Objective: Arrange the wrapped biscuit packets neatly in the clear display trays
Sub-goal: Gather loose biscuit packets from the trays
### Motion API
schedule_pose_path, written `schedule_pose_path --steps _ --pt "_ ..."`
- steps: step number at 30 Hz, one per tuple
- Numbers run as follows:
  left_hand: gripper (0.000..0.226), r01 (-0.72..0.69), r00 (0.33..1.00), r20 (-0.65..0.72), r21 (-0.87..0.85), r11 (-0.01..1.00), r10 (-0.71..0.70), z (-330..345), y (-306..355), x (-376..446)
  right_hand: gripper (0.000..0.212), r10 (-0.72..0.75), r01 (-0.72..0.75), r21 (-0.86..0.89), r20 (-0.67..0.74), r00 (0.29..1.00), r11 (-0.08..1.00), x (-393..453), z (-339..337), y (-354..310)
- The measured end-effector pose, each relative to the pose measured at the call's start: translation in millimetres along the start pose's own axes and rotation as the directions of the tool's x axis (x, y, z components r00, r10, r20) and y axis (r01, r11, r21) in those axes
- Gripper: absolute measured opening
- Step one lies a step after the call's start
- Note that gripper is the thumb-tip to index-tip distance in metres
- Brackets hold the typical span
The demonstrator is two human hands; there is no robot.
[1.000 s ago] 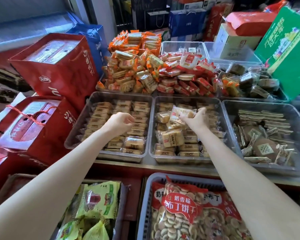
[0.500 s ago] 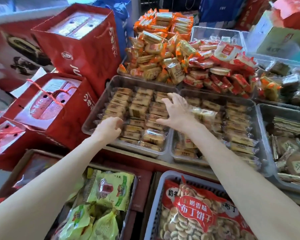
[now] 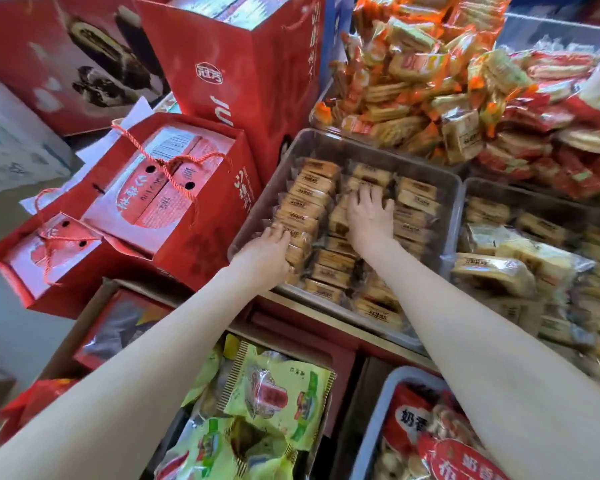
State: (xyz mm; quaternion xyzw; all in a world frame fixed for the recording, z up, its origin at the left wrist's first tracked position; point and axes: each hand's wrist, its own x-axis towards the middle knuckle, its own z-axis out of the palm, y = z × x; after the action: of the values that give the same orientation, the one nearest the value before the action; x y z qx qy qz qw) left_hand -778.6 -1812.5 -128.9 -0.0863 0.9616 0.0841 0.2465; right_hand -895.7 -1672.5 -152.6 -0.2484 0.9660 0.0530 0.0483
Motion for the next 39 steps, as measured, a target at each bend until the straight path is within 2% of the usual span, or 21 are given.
schedule_pose_path --steps 6,9,12,14,15,17,19,21,23,25,30,35,39 --pt "0.061 0.031 1.0 -0.006 0.059 0.998 -0.03 4 1 11 0.068 0.009 -0.01 0.019 0.029 1.0 1.0 7 -1 8" --pt "0.06 0.03 1.0 0.002 0.077 0.997 -0.03 6 2 11 0.068 0.07 -0.092 0.244 0.097 0.993 0.965 9 -12 13" --pt "0.059 0.009 1.0 0.009 0.088 0.996 -0.009 3 3 8 0.067 0.113 -0.129 0.546 0.063 0.992 0.828 4 -37 29" --pt "0.058 0.003 1.0 -0.012 0.008 1.0 -0.002 -5 5 1 0.066 0.129 -0.094 0.673 -0.002 0.992 0.734 -6 -59 40" --pt "0.056 0.004 0.998 -0.068 -0.058 0.998 -0.008 -10 7 -3 0.066 0.135 -0.08 0.718 -0.02 0.991 0.691 -14 -70 44" --pt "0.052 -0.015 0.957 -0.283 -0.244 0.97 -0.057 -23 17 -15 0.066 0.11 -0.064 0.81 0.0 0.994 0.583 -31 -87 54" --pt "0.047 -0.142 0.872 -0.473 -0.487 0.862 -0.124 -41 36 -29 0.065 0.048 -0.066 0.894 0.05 0.998 0.444 -53 -97 66" --pt "0.042 -0.315 0.827 -0.541 -0.672 0.67 -0.154 -63 58 -43 0.063 -0.015 -0.074 0.946 0.083 0.996 0.314 -76 -103 80" --pt "0.038 -0.445 0.819 -0.566 -0.733 0.515 -0.096 -83 79 -57 0.063 -0.076 -0.077 0.982 0.092 0.993 0.174 -98 -112 91" --pt "0.03 -0.51 0.811 -0.585 -0.718 0.473 -0.014 -95 98 -70 0.064 -0.116 -0.059 0.995 0.069 0.991 0.085 -116 -121 101" --pt "0.021 -0.525 0.778 -0.627 -0.61 0.594 0.044 -106 125 -100 0.057 -0.058 0.022 0.986 -0.012 0.998 0.168 -146 -135 122" --pt "0.015 -0.431 0.859 -0.495 -0.565 0.703 0.129 -114 137 -128 0.058 -0.101 0.113 0.952 -0.088 0.991 0.285 -177 -145 135" --pt "0.005 -0.451 0.842 -0.522 -0.54 0.711 0.137 -110 143 -148 0.062 -0.112 0.145 0.923 -0.112 0.987 0.356 -198 -155 141"
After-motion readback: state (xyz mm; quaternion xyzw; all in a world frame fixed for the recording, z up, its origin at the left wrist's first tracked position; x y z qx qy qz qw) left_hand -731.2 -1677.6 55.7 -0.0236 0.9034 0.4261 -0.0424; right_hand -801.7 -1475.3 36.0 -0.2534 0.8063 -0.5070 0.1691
